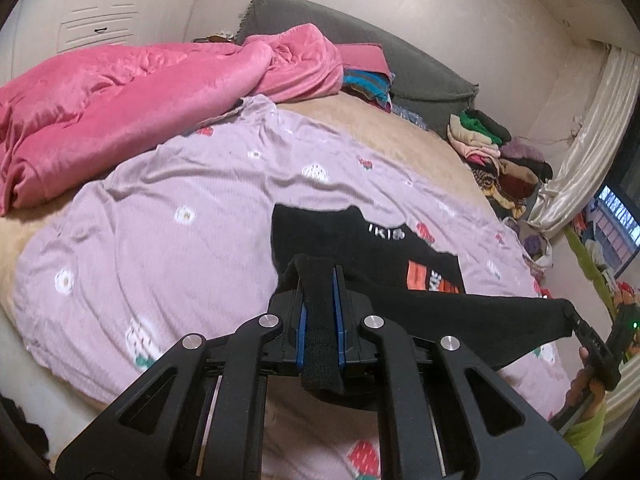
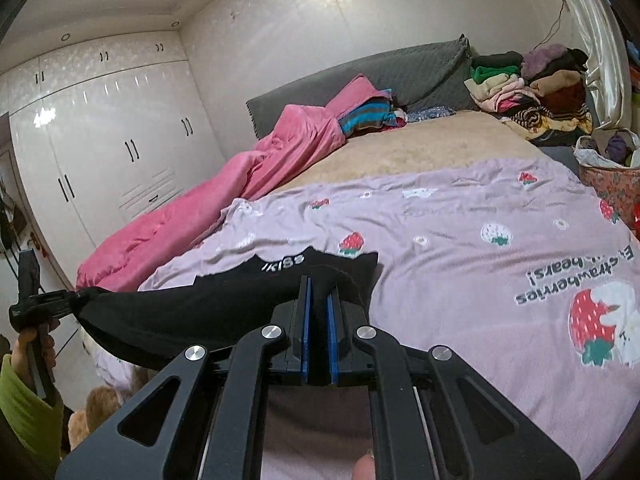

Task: Fold small clothes
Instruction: 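Lift the hem with both tools and fold it toward the collar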

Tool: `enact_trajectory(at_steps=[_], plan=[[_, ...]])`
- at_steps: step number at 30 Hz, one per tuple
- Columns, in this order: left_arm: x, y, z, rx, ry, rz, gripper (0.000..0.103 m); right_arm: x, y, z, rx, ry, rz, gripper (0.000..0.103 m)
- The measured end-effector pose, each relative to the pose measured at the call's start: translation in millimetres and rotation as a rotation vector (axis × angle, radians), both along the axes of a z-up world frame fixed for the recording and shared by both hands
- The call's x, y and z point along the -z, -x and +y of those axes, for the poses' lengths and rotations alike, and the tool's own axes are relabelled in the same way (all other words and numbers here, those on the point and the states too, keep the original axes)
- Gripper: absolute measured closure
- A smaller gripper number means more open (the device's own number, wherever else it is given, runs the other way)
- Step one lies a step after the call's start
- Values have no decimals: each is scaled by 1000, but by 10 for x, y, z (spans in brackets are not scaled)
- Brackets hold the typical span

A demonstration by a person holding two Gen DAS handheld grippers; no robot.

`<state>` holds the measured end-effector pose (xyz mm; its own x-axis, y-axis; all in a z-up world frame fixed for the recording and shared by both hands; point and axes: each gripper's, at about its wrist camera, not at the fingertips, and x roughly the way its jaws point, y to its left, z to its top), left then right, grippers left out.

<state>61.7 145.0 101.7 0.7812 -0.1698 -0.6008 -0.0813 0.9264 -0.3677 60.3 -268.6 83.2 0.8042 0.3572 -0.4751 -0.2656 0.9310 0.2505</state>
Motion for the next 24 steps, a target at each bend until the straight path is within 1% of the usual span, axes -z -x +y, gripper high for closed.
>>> enact_trajectory(at_steps=[5, 12, 16, 24], plan=[[-63, -210, 24, -17, -1, -4, 99, -27, -225, -29, 20, -21, 9, 97], [-23, -532, 31, -29, -14, 16, 99, 39, -518, -20, 46, -24, 43, 97], [63, -691, 43, -37, -24, 31, 99, 111, -686, -7, 51, -23, 73, 97], [303, -993, 72, -48, -42, 64, 99, 346, -1008, 82, 74, 24, 115, 96]])
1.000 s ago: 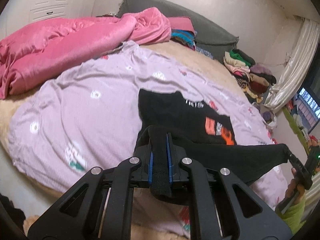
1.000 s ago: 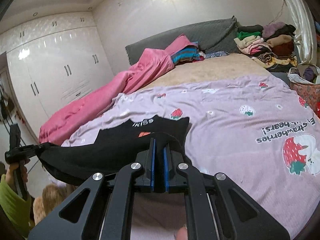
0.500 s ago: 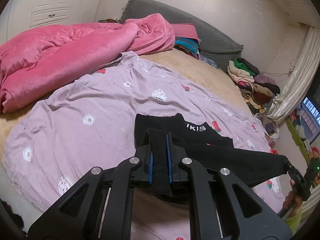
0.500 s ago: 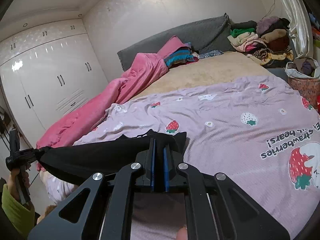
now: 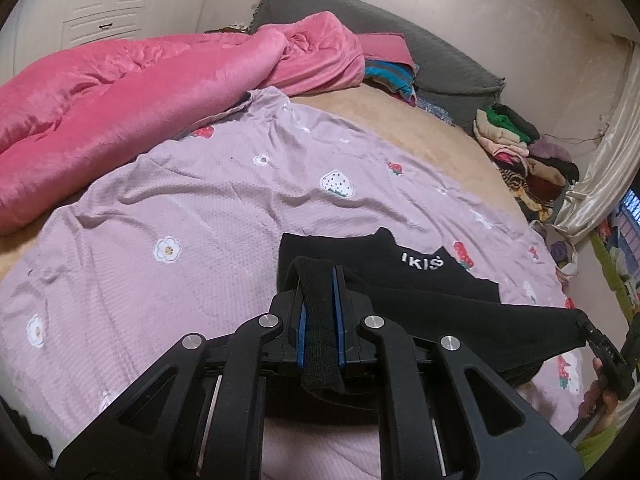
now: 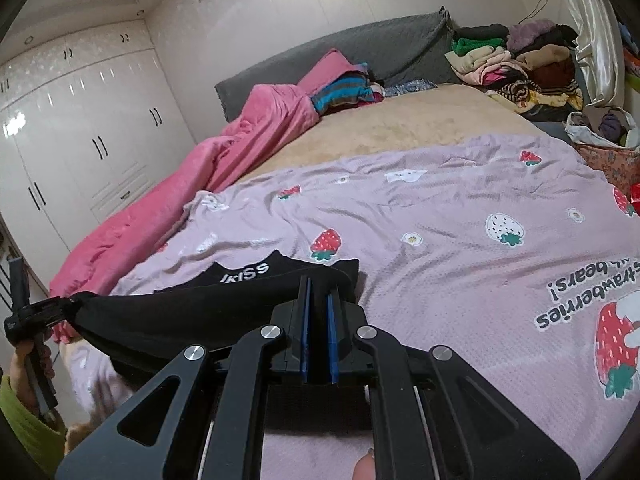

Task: Fold small clothes
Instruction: 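Lift the hem with both tools and fold it toward the collar, then lay the hem onto the collar and open both tools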

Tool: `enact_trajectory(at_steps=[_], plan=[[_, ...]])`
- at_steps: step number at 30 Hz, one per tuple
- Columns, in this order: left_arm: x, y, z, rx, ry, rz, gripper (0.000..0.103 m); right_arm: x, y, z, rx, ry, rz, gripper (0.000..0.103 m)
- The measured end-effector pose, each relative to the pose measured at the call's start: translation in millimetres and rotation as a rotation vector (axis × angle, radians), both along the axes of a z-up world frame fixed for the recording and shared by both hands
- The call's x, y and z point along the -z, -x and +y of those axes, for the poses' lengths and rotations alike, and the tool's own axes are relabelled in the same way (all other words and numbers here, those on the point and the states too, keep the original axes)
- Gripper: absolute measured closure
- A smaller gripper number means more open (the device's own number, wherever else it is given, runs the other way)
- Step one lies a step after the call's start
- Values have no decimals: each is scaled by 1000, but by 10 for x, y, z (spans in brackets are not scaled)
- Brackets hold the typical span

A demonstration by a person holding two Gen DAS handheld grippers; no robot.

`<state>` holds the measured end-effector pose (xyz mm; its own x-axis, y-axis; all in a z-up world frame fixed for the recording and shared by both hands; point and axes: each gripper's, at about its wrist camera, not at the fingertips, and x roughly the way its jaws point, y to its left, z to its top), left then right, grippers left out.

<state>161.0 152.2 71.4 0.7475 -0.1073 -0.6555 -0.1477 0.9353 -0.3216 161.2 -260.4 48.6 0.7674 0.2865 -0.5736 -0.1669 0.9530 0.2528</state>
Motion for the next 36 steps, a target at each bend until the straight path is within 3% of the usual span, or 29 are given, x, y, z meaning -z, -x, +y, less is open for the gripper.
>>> enact_trajectory(at_steps=[11, 16, 20, 24, 27, 32, 34, 36], plan=[[359, -333, 72, -16, 12, 55, 97, 328, -382, 92, 32, 46, 70, 96], [396, -298, 77, -38, -12, 33, 91, 399, -385, 140, 64, 96, 53, 73], [348, -195, 125, -48, 0, -3, 91, 428, -317, 120, 86, 90, 44, 70], [262, -44, 45, -28, -24, -46, 86, 404, -179, 204, 61, 106, 13, 61], [238, 53, -94, 10, -59, -62, 80, 396, -79, 295, 19, 124, 6, 60], [342, 160, -370, 100, -87, -32, 80, 448, 58, 447, -40, 163, 23, 61], [411, 203, -476, 131, -100, -18, 80, 486, 110, 512, -66, 180, 33, 69], [484, 237, -557, 157, -106, 1, 80, 516, 134, 580, -84, 192, 39, 70]])
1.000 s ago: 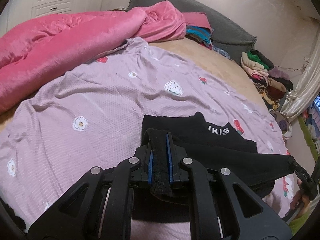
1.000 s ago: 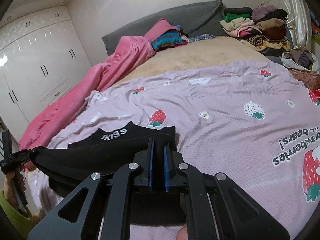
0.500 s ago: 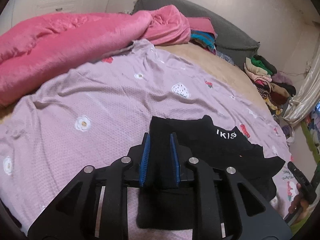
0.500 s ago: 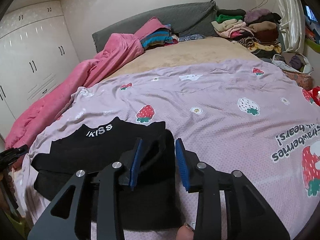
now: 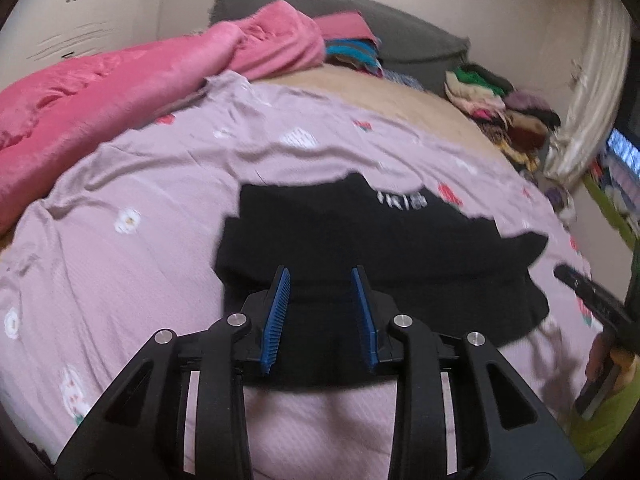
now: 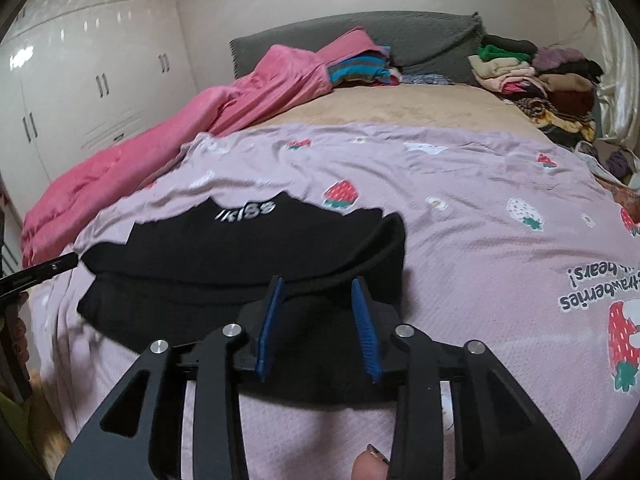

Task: Fold small clothes
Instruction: 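Lay the hem onto the collar and open both tools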

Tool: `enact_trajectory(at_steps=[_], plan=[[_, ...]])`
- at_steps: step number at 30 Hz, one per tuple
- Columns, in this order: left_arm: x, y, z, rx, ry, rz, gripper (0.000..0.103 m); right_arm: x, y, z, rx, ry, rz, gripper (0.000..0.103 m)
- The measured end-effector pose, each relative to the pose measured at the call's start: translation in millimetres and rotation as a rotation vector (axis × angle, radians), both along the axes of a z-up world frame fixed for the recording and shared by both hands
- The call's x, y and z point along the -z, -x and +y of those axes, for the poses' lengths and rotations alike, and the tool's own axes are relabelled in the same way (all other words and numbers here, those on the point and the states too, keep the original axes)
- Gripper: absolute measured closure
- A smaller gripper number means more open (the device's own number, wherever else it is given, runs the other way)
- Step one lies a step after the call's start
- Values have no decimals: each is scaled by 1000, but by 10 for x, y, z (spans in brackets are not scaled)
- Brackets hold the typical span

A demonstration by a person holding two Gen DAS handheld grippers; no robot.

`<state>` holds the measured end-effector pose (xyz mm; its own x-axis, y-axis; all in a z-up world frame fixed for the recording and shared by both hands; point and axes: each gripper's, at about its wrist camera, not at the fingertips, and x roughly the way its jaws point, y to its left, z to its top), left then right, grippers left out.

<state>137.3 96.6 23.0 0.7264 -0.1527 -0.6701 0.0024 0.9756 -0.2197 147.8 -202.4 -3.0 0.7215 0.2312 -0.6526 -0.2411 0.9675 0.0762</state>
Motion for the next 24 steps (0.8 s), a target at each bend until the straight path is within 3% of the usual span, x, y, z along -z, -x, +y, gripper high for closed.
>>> enact_trajectory(at_steps=[10, 14, 20, 24], plan=[[398, 5, -162, 7, -81, 109, 78, 209, 82, 321, -100, 46, 56, 71], [437, -51, -192, 4, -124, 109, 70, 339, 15, 418, -111, 85, 92, 71], [448, -217, -190, 2, -167, 117, 70, 500, -199, 415, -75, 141, 129, 71], [438, -371, -179, -9, -179, 125, 64, 573, -382, 392, -59, 154, 149, 71]])
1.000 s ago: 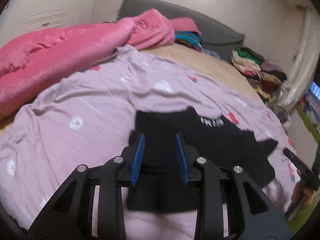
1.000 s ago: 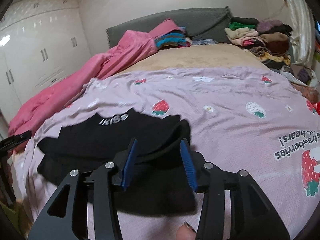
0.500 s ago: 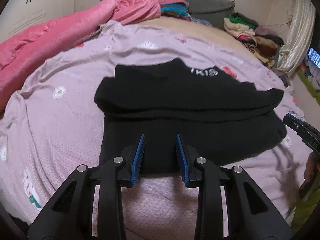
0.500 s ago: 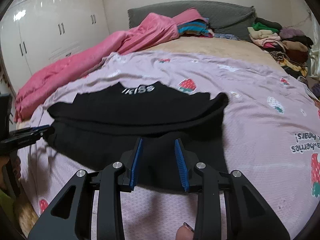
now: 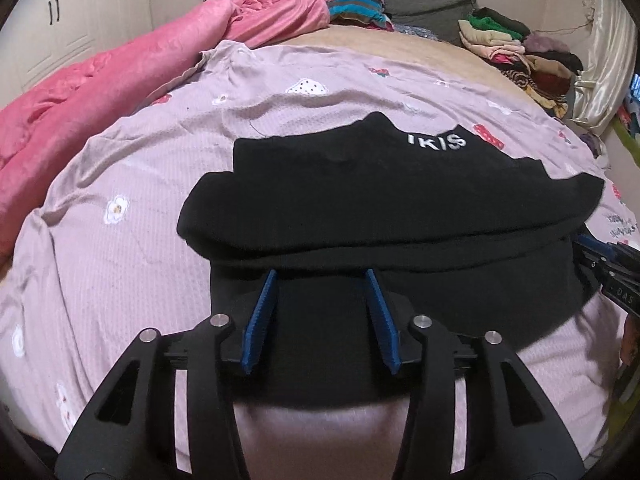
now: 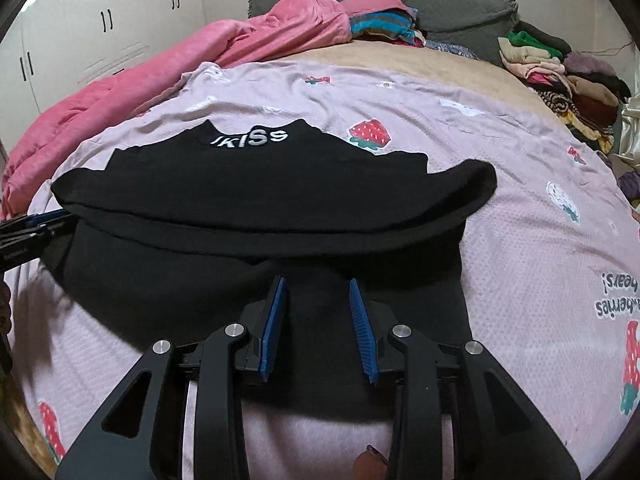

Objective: Fold small clothes

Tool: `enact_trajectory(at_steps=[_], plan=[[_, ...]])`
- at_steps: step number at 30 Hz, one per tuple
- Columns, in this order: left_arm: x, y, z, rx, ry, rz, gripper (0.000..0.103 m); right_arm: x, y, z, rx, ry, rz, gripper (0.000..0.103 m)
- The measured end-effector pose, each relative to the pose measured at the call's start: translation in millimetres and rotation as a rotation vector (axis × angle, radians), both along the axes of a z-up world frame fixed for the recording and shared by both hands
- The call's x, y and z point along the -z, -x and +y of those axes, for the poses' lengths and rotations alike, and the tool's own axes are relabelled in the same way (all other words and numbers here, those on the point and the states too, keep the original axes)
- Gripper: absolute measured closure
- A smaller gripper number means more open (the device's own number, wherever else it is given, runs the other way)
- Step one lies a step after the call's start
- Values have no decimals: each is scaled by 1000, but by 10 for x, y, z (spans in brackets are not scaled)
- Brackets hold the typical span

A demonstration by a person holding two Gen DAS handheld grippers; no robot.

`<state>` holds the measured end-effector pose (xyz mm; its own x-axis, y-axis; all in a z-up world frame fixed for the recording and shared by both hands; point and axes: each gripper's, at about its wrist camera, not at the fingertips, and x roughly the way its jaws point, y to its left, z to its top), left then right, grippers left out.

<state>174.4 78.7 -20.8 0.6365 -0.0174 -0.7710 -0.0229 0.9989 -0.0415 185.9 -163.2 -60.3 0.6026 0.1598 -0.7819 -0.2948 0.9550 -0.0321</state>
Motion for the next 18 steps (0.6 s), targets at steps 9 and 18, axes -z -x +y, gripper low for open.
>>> enact_trajectory(at_steps=[9, 18], plan=[[-16, -425, 87, -42, -12, 12, 60, 4, -388, -24, 32, -4, -10, 71], [-153, -709, 471, -140, 70, -50, 59, -133, -796, -109, 68, -41, -17, 71]])
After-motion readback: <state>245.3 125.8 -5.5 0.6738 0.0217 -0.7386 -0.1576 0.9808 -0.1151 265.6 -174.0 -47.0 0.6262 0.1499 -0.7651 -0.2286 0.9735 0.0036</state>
